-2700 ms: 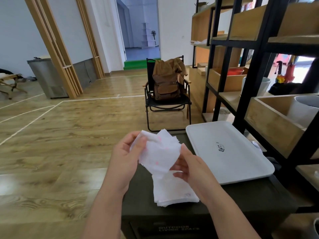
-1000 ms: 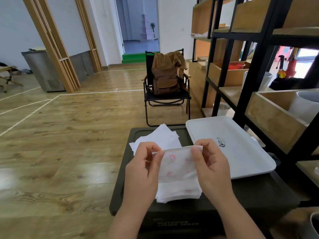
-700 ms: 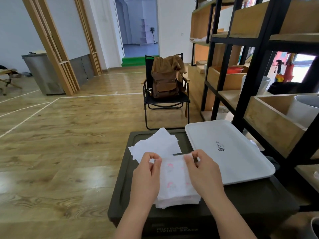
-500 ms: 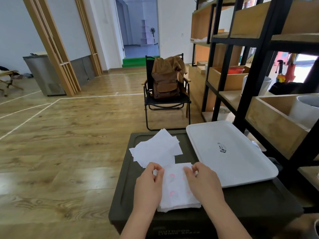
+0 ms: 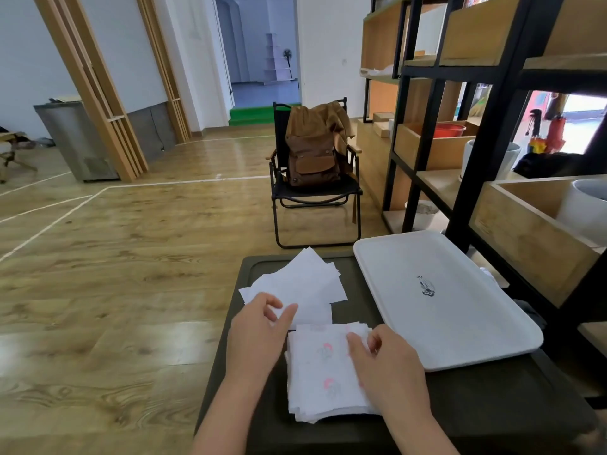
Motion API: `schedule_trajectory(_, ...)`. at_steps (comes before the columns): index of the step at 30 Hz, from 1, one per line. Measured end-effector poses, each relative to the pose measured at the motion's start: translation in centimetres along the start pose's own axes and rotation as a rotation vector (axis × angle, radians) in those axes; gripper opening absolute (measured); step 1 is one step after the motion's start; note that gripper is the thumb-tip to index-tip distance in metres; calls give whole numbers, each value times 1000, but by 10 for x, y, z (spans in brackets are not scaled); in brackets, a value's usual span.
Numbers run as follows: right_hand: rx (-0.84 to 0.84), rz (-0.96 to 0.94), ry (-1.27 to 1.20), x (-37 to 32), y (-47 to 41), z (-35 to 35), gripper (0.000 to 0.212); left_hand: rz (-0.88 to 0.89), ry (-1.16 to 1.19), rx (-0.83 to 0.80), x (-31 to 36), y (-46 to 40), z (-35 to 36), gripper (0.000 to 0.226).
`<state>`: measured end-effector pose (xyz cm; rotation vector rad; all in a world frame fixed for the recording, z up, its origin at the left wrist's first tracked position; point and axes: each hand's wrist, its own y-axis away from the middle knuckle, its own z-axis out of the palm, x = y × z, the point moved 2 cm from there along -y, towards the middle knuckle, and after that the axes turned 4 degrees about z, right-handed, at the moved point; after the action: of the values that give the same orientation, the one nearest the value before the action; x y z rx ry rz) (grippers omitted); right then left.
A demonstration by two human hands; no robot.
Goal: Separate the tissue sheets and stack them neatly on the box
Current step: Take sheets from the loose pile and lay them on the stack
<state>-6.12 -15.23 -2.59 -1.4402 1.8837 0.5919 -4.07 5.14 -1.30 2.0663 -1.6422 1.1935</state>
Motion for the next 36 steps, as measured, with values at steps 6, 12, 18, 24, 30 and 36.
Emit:
schedule_trajectory(6,-45,35,-41,-2,0,0,40,247,-154,-218,3,-83,50,32)
schedule_trajectory(12,-55,44,-73,-1,-2,0,40,151,-183,-172,-7,-143,85,42)
schedule_trajectory(18,21,39,-119,-5,-4,3,44,264,-166,-210,-1,-168,101,31)
schedule_trajectory(24,52,26,-142,-3,-5,8,48,338,-243,-170,8,-176,107,24)
schedule_trajectory(30,65,7,-168,2,-7,13,49,340,-352,-223,9,-182,108,16)
schedule_trajectory(36,85,-1,-174,5,-7,15,48,332,-298,-168,8,-179,105,14)
